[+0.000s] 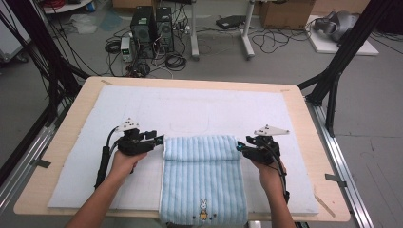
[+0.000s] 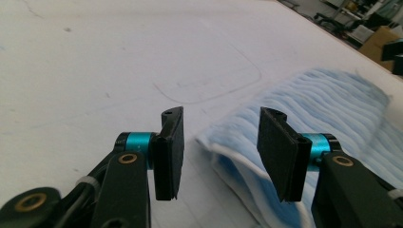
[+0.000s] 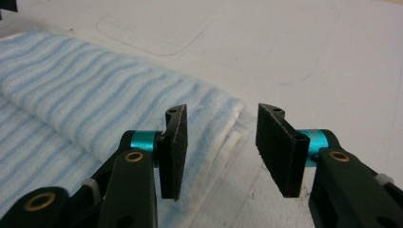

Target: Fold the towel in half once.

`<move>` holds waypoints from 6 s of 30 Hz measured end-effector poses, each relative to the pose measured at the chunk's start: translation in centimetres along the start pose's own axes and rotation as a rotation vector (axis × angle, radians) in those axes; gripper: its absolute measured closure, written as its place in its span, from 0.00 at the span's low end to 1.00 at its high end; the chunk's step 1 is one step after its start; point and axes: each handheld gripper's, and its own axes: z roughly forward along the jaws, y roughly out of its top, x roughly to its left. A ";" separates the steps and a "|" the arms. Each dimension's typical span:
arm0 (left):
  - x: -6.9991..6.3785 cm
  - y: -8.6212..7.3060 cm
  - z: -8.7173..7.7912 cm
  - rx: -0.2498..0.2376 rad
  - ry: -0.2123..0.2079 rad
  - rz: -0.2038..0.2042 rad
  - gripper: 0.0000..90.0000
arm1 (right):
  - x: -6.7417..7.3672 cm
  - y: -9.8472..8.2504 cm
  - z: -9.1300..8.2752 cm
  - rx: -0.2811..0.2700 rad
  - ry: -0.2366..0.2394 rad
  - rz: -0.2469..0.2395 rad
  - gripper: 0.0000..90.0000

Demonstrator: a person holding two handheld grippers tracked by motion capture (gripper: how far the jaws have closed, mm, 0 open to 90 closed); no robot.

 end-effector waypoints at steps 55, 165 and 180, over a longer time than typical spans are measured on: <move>-1.4 1.3 1.9 -0.001 -0.023 0.021 0.95 | -0.3 2.6 6.5 0.097 0.061 -0.011 0.94; -1.6 -0.2 -0.2 0.013 -0.014 -0.034 0.36 | 1.7 -2.7 0.0 -0.010 -0.065 0.011 0.32; -3.5 -1.4 3.5 0.202 0.112 0.101 0.53 | 1.0 -2.8 3.0 0.151 -0.047 0.028 0.55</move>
